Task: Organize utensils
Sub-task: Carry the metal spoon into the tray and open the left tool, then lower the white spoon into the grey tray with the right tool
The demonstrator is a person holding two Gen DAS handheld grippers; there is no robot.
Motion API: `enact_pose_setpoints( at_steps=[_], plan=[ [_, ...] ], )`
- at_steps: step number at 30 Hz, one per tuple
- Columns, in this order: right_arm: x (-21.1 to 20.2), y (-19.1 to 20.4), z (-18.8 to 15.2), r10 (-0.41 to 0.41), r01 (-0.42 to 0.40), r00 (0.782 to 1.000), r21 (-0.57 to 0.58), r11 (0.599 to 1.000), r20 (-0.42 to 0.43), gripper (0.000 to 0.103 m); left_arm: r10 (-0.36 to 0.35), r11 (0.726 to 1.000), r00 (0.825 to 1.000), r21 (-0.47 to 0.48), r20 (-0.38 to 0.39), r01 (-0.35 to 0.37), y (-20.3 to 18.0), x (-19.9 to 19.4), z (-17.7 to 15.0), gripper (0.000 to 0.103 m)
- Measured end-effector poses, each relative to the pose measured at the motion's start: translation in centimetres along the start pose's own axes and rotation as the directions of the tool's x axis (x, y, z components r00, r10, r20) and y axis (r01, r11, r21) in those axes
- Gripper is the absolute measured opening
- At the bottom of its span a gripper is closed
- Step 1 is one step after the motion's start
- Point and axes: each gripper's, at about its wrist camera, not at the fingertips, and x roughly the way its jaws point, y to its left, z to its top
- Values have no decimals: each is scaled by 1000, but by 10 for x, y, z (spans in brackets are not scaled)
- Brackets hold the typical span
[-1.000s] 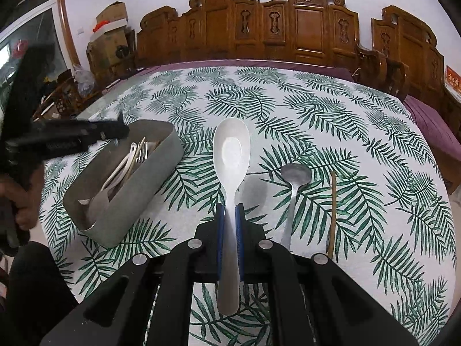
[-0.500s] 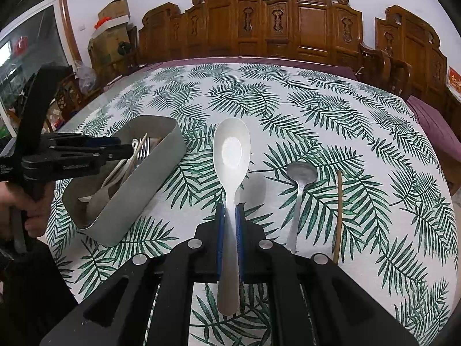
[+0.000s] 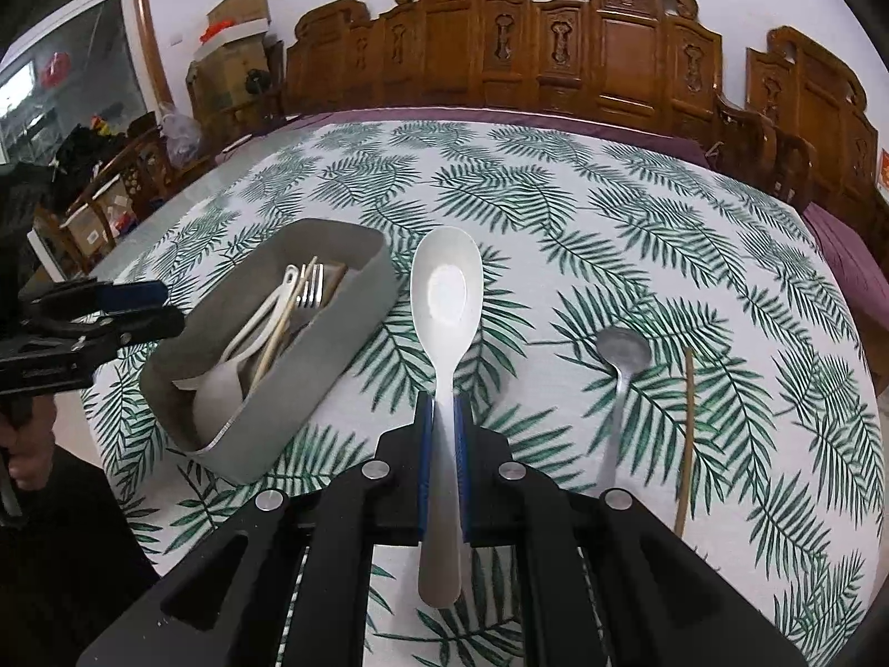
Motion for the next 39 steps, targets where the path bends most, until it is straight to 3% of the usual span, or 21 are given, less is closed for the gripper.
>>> enact_pose_setpoints(
  at_steps=[6, 9, 15, 20, 32, 39],
  plan=[
    [-1, 24, 13, 29, -29, 1000, -37, 999, 3, 9, 20, 1000, 999, -13, 36, -19, 12, -23, 0, 66],
    [0, 38, 18, 65, -65, 998, -41, 997, 2, 9, -7, 999, 999, -31, 54, 8, 20, -33, -1, 79],
    [7, 68, 34, 118, -118, 993, -52, 992, 3, 9, 24, 999, 996, -50, 91, -19, 33, -49, -4, 92],
    [16, 90, 45, 144, -144, 990, -46, 989, -5, 9, 60, 997, 992, -57, 109, -54, 43, -51, -6, 92],
    [59, 116, 59, 168, -167, 985, 29, 985, -39, 9, 63, 996, 992, -77, 105, -55, 56, -47, -12, 92],
    [88, 115, 60, 120, -113, 989, 75, 991, -82, 9, 58, 995, 992, -88, 107, -49, 59, -45, -13, 92]
  ],
)
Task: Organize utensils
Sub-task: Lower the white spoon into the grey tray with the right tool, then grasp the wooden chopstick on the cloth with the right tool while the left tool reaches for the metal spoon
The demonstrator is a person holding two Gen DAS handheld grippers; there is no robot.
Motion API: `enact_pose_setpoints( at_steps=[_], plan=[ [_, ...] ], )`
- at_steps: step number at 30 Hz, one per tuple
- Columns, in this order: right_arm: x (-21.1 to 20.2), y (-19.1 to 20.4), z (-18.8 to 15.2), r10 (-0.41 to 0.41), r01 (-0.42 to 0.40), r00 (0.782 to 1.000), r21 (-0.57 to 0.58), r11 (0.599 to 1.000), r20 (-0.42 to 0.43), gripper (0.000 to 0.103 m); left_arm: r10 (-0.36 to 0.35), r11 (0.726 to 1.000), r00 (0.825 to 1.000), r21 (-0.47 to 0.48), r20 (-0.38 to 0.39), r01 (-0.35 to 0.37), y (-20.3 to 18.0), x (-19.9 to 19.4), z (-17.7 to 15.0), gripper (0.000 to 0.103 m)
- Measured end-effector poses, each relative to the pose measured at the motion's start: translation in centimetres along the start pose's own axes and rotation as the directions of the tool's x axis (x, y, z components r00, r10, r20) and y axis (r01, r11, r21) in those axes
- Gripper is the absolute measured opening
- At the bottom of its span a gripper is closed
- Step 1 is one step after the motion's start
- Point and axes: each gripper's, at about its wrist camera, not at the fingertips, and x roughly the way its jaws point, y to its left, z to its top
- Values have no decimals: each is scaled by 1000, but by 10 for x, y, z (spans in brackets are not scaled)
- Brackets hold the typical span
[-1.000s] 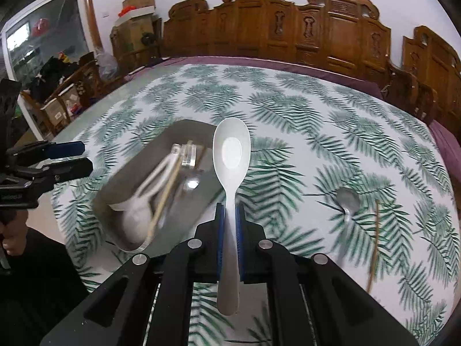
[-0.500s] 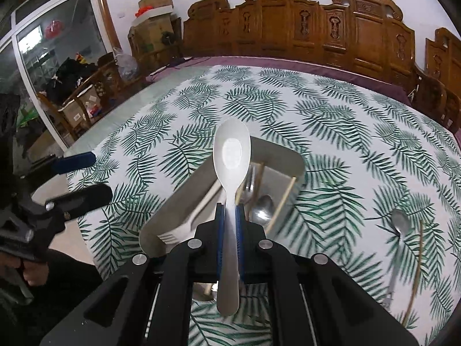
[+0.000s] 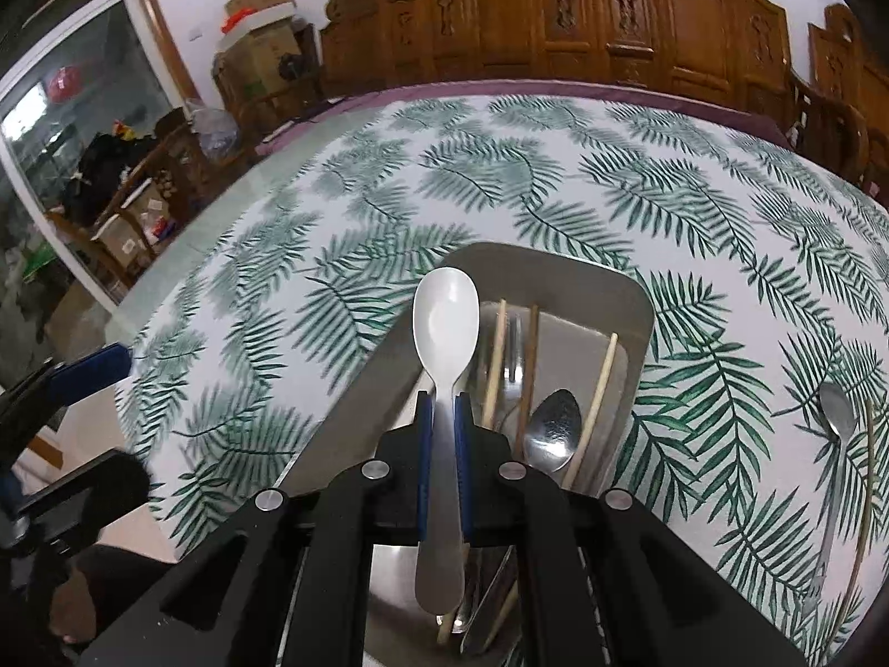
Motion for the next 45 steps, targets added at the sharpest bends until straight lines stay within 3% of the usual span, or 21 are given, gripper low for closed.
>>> enact_pose_setpoints(
  at_steps=[5, 15, 17, 23, 34, 39, 45],
  plan=[
    [11, -8, 2, -52, 52, 999, 34, 998, -14, 9, 0, 1000, 1000, 4, 5, 0, -1, 0, 0, 92],
    [-7, -16, 3, 5, -6, 1000, 44, 999, 21, 12, 12, 1000, 1000, 1, 11, -12, -2, 1, -1, 92],
    [-20, -22, 1, -3, 2, 999, 36, 999, 41, 23, 13, 1000, 1000, 5, 15, -13, -4, 0, -1, 92],
    [-71, -58, -17, -59, 58, 993, 14, 998, 100, 33, 8, 1000, 999, 17, 40, -9, -20, -6, 0, 92],
    [-130, -160, -65, -251, 248, 966, 40, 968, 67, 33, -59, 995, 997, 89, 47, 54, -77, -8, -3, 92],
    [-128, -189, -89, -291, 290, 956, 52, 956, 22, 32, -85, 985, 996, 152, 24, 81, -109, 0, -8, 92],
    [-116, -214, -113, -308, 310, 951, 79, 947, -42, 21, -132, 967, 991, 219, -11, 132, -145, 8, -18, 92]
  ],
)
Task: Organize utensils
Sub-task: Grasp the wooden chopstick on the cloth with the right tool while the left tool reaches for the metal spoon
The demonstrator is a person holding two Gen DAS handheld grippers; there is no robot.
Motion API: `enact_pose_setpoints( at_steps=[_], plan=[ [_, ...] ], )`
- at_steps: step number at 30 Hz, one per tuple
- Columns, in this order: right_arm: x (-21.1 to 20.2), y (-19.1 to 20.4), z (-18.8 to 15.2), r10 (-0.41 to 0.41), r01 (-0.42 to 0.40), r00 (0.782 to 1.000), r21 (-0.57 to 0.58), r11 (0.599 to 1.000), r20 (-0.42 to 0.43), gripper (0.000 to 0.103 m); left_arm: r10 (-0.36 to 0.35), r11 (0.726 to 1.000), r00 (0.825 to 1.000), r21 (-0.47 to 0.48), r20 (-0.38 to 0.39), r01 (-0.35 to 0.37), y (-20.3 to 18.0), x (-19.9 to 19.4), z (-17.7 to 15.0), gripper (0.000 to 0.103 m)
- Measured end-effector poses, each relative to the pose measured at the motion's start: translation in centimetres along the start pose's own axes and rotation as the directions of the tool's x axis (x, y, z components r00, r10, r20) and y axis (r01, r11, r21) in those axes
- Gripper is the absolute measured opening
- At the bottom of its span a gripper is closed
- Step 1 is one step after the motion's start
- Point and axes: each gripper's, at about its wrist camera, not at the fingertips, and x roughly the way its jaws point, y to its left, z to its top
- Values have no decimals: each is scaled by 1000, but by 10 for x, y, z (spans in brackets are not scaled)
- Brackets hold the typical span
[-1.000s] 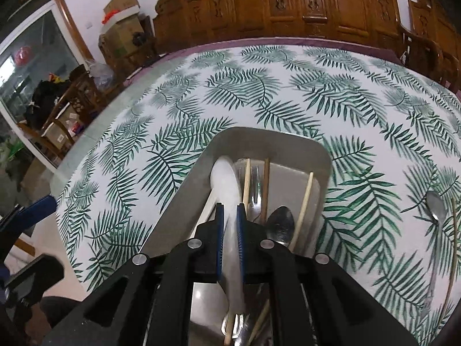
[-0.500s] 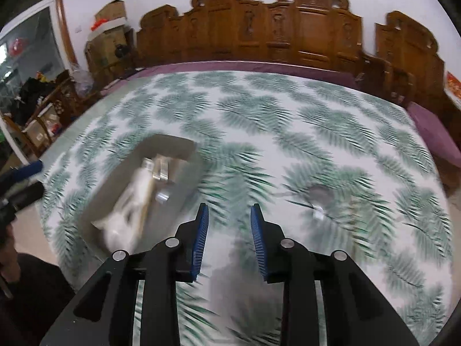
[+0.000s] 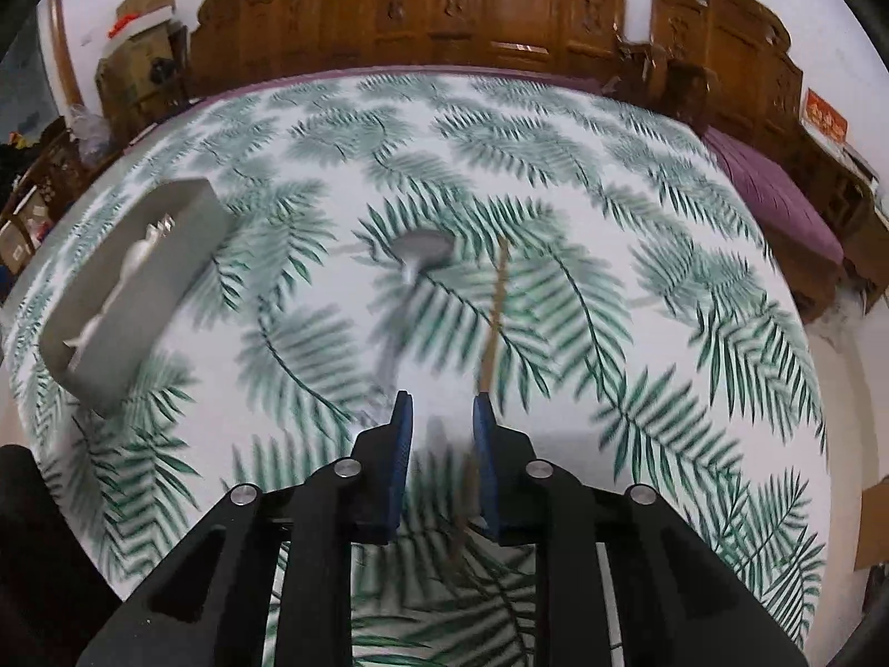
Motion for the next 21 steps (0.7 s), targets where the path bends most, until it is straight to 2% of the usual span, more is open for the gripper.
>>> enact_pose_setpoints(
  at_steps=[7, 10, 14, 21],
  plan=[
    [20, -3, -10, -12, 11, 999, -26, 1000, -50, 18, -49, 997, 998, 58, -41, 51, -31, 17, 2, 92],
    [21, -5, -9, -25, 22, 998, -36, 999, -63, 7, -66, 996, 996, 59, -57, 69, -39, 24, 5, 92],
    [15, -14, -14, -16, 16, 997, -9, 1000, -78, 6, -90, 994, 993, 61, -74, 94, -48, 33, 10, 92],
    [-6, -41, -28, -8, 12, 999, 75, 997, -53, 6, -123, 990, 984, 52, -128, 130, -62, 70, 22, 70]
  ],
)
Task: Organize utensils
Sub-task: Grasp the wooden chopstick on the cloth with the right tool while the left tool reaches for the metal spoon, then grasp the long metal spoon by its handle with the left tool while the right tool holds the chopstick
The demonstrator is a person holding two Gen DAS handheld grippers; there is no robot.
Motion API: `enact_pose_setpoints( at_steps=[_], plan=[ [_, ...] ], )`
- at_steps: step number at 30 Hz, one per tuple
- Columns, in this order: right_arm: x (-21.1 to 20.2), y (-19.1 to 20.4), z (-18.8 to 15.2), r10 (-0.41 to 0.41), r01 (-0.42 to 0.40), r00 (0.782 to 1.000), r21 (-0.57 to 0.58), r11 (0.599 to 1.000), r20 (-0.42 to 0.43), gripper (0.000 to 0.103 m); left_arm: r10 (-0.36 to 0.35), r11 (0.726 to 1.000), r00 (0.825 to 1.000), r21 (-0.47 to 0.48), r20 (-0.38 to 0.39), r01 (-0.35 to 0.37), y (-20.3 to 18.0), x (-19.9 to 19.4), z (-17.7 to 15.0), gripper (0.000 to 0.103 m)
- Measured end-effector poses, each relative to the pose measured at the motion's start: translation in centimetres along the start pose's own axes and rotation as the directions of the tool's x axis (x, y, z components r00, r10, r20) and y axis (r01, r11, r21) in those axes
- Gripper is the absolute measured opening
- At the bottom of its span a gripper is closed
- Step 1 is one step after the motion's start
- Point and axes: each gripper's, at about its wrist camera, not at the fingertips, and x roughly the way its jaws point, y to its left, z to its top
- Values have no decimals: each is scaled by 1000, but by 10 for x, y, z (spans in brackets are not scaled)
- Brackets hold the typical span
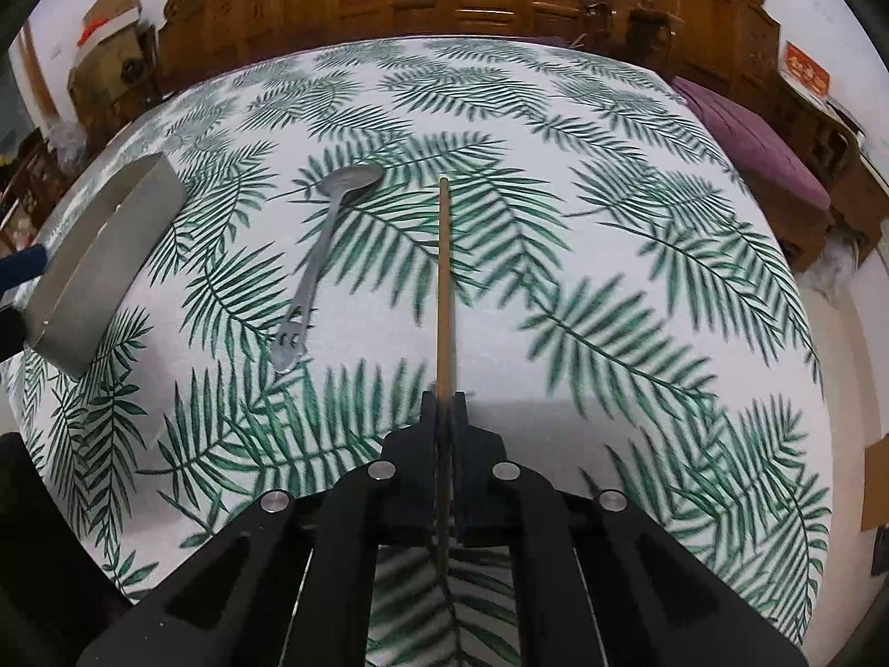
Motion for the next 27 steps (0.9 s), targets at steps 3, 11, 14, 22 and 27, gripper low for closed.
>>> enact_pose_setpoints(
  at_steps=[3, 11, 14, 22, 27],
  plan=[
    [-1, -12, -1, 6, -6, 1000, 34, 999, 1, 6, -3, 1000, 1000, -10, -27, 2, -1, 23, 10, 62],
    [3, -35, -6, 2, -2, 1000, 76, 997, 3, 6, 0, 1000, 996, -30, -93, -2, -7, 85, 34, 52],
    [3, -40, -6, -1, 0, 1000, 83, 997, 5, 6, 9, 1000, 995, -26, -102, -12, -13, 101, 42, 48],
    [5, -42, -4, -12, 11, 1000, 73, 997, 9, 6, 44, 999, 989, -9, -144, -46, -23, 139, 56, 34],
    [4, -42, -4, -10, 10, 1000, 72, 997, 8, 6, 85, 996, 985, 22, -152, -82, -29, 152, 61, 28]
  ],
)
